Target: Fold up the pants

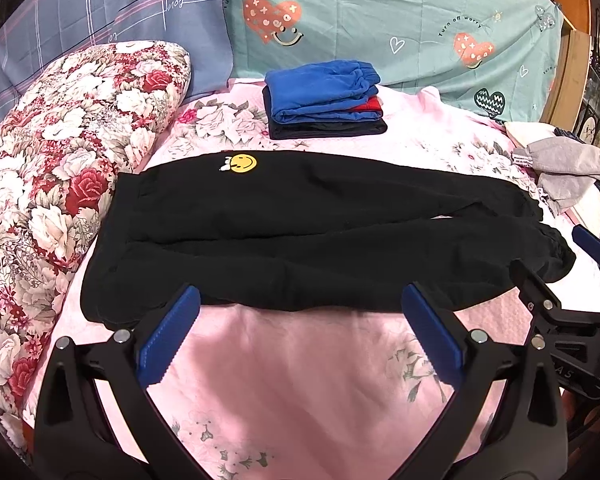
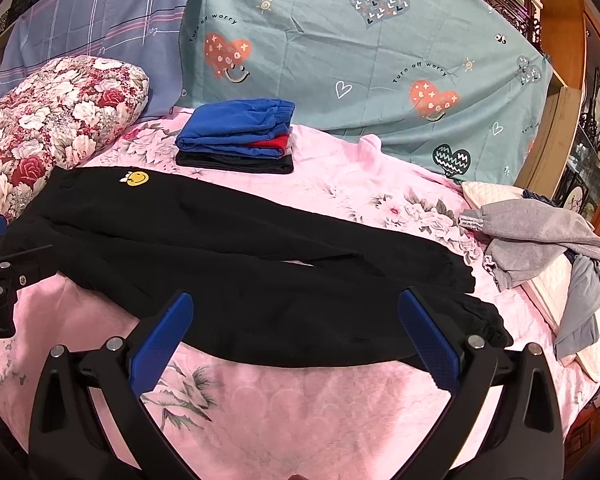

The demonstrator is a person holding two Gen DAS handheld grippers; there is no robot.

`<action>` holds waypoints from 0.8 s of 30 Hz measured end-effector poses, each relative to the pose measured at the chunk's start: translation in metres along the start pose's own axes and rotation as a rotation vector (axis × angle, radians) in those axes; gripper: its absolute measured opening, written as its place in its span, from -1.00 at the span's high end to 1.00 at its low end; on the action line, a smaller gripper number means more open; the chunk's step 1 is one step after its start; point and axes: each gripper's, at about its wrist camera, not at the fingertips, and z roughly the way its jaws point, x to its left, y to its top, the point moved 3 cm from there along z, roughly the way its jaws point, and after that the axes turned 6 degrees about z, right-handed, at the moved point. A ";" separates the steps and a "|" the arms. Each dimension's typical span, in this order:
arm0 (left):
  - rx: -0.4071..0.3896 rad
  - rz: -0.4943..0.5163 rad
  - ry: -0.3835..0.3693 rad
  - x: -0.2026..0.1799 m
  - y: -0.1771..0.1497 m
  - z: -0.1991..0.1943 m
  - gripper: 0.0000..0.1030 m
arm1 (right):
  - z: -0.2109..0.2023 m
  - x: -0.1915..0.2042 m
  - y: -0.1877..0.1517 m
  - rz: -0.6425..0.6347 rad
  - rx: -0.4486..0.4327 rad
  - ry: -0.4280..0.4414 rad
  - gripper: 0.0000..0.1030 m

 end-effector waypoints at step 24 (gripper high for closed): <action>0.025 -0.025 -0.006 0.007 -0.001 0.010 -0.96 | 0.010 0.005 -0.001 -0.014 0.016 0.005 -0.97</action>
